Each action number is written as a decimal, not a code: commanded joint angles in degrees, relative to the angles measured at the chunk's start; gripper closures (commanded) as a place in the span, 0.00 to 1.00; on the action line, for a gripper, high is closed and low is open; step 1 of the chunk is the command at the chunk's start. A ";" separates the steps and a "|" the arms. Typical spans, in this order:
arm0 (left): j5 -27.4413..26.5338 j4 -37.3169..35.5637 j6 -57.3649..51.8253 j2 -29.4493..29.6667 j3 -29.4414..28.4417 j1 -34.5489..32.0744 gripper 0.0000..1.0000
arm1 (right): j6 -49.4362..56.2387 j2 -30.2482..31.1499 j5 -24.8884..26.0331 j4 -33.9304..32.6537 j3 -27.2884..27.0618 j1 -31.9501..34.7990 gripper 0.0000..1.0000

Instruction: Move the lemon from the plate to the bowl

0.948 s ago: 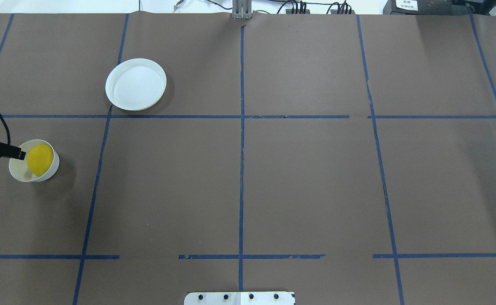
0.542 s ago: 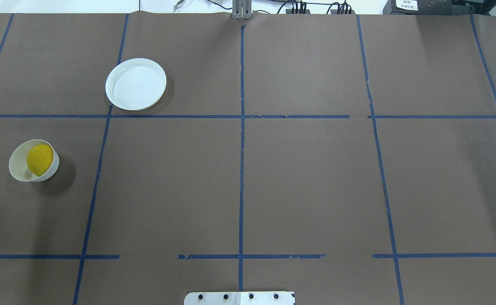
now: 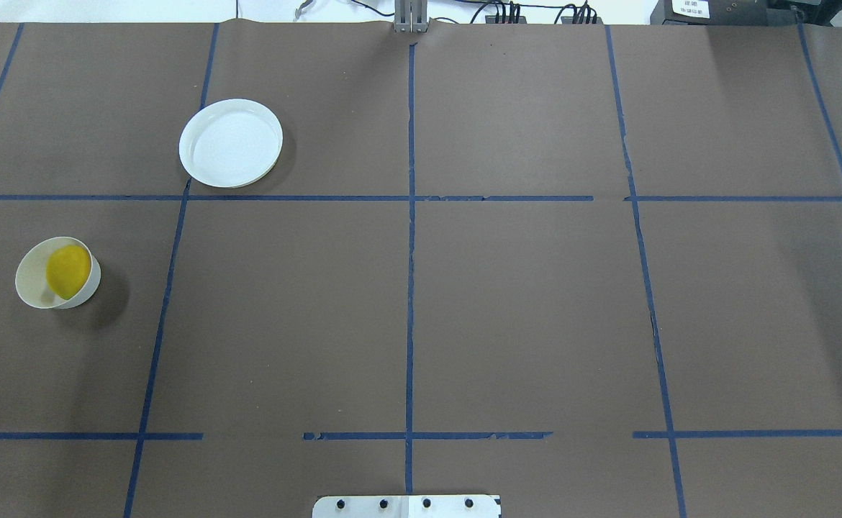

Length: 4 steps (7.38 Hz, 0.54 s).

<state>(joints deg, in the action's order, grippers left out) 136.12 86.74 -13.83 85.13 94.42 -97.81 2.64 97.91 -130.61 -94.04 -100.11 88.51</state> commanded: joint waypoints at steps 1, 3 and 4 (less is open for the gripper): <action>0.63 0.70 -0.41 -2.58 -0.37 -0.19 0.00 | 0.00 0.00 0.00 0.00 0.00 0.00 0.00; 0.81 1.15 -0.41 -3.65 -0.20 -0.19 0.00 | 0.00 0.00 0.00 0.00 0.00 0.00 0.00; 0.90 2.28 -0.32 -3.65 -0.11 -0.19 0.00 | 0.00 0.00 0.00 0.00 0.00 0.00 0.00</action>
<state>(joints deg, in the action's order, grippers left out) 136.90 88.02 -14.24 81.69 94.19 -98.00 2.64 97.91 -130.60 -94.04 -100.11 88.51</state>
